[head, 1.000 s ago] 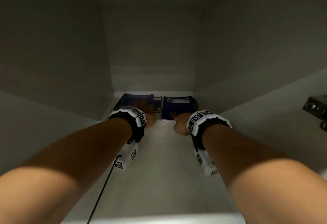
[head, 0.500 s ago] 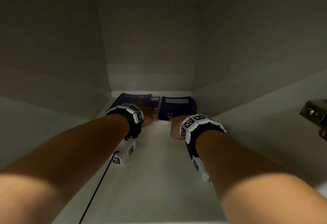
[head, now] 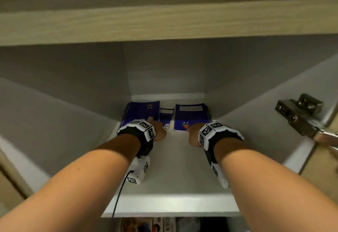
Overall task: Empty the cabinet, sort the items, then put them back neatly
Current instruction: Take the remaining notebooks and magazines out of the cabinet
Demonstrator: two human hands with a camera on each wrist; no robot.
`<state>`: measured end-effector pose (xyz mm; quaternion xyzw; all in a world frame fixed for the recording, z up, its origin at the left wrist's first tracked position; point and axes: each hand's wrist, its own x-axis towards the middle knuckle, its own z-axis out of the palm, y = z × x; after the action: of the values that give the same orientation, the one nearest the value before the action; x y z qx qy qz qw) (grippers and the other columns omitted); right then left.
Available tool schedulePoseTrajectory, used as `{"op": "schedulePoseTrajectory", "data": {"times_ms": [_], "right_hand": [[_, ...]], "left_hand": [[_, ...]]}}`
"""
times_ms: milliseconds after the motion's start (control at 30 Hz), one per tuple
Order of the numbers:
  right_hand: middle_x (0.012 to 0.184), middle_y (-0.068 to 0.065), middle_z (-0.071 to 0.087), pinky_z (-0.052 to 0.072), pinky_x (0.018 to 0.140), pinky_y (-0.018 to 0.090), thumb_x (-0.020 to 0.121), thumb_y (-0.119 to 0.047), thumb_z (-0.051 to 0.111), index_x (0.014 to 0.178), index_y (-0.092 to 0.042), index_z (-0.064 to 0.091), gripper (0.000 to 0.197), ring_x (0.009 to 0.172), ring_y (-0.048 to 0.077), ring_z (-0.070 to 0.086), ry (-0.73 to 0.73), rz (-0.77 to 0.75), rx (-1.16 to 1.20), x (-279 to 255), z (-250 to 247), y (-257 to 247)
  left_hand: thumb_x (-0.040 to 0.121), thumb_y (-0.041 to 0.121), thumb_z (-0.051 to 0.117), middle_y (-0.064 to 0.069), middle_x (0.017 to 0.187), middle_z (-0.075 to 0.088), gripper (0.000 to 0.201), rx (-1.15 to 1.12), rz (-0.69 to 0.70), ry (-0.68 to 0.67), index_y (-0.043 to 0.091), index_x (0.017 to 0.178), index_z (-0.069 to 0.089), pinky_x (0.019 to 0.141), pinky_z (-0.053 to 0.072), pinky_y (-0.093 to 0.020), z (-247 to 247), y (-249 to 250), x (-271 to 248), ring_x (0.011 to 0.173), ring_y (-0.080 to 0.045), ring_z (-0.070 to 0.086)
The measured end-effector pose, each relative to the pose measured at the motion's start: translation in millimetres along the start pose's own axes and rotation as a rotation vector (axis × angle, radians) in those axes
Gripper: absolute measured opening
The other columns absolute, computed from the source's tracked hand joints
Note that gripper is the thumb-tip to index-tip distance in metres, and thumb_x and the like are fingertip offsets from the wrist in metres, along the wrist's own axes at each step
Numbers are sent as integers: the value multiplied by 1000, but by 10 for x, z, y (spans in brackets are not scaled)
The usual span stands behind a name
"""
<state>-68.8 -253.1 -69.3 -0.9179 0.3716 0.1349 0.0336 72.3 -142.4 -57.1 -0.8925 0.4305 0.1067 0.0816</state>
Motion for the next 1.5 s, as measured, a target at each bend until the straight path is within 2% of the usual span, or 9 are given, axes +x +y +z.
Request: {"op": "schedulePoseTrajectory", "data": {"times_ms": [167, 300, 500, 633, 767, 867, 1000, 1267, 1500], "right_hand": [[150, 7, 46, 46, 97, 14, 92, -21, 63, 147, -15, 45, 58, 134, 25, 46, -80, -49, 53, -546, 60, -79], [146, 6, 49, 51, 98, 43, 71, -28, 71, 147, -27, 42, 82, 127, 31, 55, -6, 6, 19, -890, 242, -145], [137, 13, 49, 48, 97, 40, 89, -19, 52, 141, -21, 44, 53, 123, 35, 52, 79, 21, -7, -1766, 352, -294], [138, 7, 44, 46, 103, 49, 83, -25, 55, 142, -32, 40, 61, 129, 36, 41, 114, 17, 72, -2144, 481, -331], [145, 4, 40, 40, 106, 51, 82, -31, 63, 150, -31, 29, 76, 133, 32, 37, 207, 50, -6, -2341, 615, -390], [143, 4, 38, 35, 107, 52, 82, -33, 62, 147, -28, 36, 70, 133, 29, 35, 264, 51, -82, -2374, 698, -411], [138, 5, 42, 43, 103, 50, 80, -28, 68, 139, -26, 36, 68, 128, 28, 40, 364, 13, -3, -2369, 779, -409], [133, 4, 46, 47, 92, 44, 85, -25, 66, 143, -27, 34, 66, 121, 28, 47, 438, -37, -133, -2516, 915, -483], [129, 5, 47, 44, 92, 44, 94, -32, 46, 140, -31, 45, 46, 117, 28, 47, 477, -56, -103, -2951, 1005, -568]], "left_hand": [[99, 52, 31, -12, 159, 24, 57, -36, 6, 40, 34, 153, 31, 118, 24, -56, 154, -129, -417, 145, -42, 24], [95, 48, 41, -12, 155, 28, 54, -87, 41, 110, 36, 148, 36, 116, 26, -53, 334, -133, -841, 141, -43, 25], [87, 61, 40, -4, 154, 34, 62, -118, 38, 111, 34, 142, 35, 111, 26, -59, 510, -118, -1651, 142, -38, 20], [72, 82, 45, -3, 152, 37, 83, -85, 61, 124, 36, 140, 34, 111, 15, -70, 668, -178, -2080, 142, -39, 24], [60, 92, 52, -4, 156, 34, 104, -60, 115, 224, 40, 146, 27, 108, 24, -72, 841, -231, -2316, 142, -39, 27], [73, 76, 61, -4, 160, 25, 95, 42, 111, 274, 43, 151, 19, 110, 23, -72, 916, -240, -2398, 145, -38, 21], [90, 49, 62, -5, 150, 35, 63, 108, 133, 396, 34, 146, 37, 106, 37, -60, 971, -206, -2475, 137, -35, 32], [92, 23, 66, -11, 134, 50, 53, 291, 309, 447, 18, 140, 44, 83, 54, -44, 1009, -365, -2747, 116, -33, 51], [96, 19, 56, -7, 118, 62, 45, 381, 359, 587, 17, 136, 35, 59, 32, -37, 1023, -376, -3040, 96, -31, 61]]}}
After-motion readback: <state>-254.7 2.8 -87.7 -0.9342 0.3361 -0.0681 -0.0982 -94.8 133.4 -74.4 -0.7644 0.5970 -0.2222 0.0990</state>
